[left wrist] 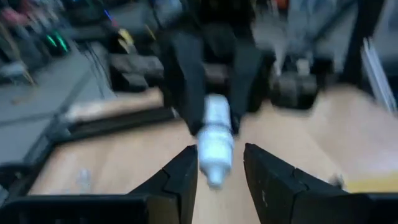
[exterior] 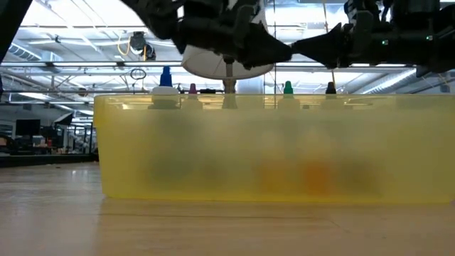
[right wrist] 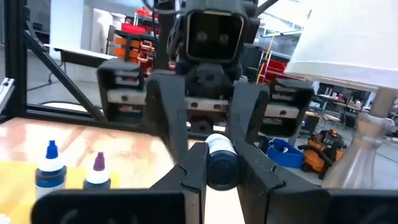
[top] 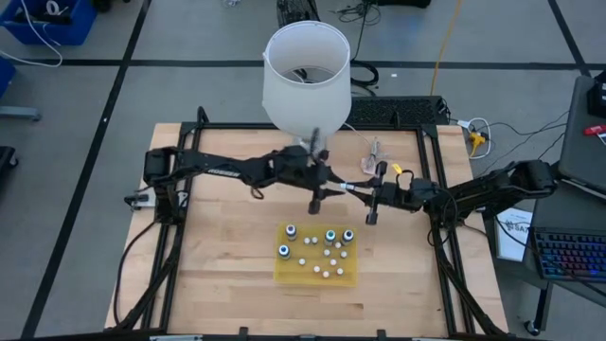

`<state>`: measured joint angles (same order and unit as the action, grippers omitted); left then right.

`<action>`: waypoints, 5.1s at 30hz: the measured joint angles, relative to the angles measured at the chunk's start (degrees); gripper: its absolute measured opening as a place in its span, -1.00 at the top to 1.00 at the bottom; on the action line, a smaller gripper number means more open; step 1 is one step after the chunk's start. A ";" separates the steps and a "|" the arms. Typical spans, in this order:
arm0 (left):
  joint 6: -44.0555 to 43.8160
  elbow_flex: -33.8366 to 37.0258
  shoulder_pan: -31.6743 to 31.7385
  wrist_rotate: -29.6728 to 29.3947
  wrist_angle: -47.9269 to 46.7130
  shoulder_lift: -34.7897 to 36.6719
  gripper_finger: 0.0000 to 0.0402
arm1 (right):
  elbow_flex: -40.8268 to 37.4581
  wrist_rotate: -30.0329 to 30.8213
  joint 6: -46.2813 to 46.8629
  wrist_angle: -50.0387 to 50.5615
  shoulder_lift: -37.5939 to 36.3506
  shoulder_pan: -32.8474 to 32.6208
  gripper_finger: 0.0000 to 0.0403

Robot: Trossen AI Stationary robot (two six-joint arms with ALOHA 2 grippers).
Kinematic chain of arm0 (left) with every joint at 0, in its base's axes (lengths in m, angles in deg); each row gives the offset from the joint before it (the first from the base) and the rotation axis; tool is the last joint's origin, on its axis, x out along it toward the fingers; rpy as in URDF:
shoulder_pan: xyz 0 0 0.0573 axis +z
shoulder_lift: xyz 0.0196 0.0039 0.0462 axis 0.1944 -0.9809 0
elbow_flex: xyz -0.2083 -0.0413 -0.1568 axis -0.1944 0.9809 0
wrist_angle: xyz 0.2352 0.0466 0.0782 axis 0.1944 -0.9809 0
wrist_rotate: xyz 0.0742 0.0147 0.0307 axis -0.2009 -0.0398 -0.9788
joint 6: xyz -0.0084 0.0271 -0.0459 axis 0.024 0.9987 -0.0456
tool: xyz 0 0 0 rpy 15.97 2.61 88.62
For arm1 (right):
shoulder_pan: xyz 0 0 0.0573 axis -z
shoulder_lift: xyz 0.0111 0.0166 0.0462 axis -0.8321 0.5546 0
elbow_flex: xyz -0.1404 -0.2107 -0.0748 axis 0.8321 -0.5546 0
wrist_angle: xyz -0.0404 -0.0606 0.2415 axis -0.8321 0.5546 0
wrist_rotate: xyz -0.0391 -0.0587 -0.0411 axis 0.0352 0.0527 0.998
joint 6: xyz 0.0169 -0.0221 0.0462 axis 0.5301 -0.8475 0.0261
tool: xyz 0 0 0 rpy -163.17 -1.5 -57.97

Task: Pick & Place food coloring
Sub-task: Put the small violet food coloring bottle into the transparent bin

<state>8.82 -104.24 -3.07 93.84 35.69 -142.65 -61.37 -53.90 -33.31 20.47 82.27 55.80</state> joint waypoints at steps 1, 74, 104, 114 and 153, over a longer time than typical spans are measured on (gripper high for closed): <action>-1.64 1.82 0.52 0.20 4.87 0.08 0.34 | 0.00 0.17 0.01 0.17 -0.19 0.01 0.77; -13.68 10.93 -0.99 -5.96 29.42 0.14 -0.11 | 0.00 -3.05 1.07 -5.04 -0.33 0.04 0.77; -10.84 8.87 -0.98 -3.43 31.64 -3.45 -0.11 | 0.02 -2.87 0.50 -4.62 -0.31 0.02 0.77; -9.74 8.87 -0.98 -1.08 31.75 -3.45 0.11 | 0.02 -2.86 0.90 -4.62 -0.31 0.02 0.77; -22.06 -21.52 -24.33 -37.57 -70.15 8.41 0.75 | 0.04 -2.84 7.29 -0.77 -1.46 0.02 0.14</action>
<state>-13.23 -125.76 -27.40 56.26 -34.46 -134.24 -61.33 -56.75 -26.02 19.69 80.80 55.82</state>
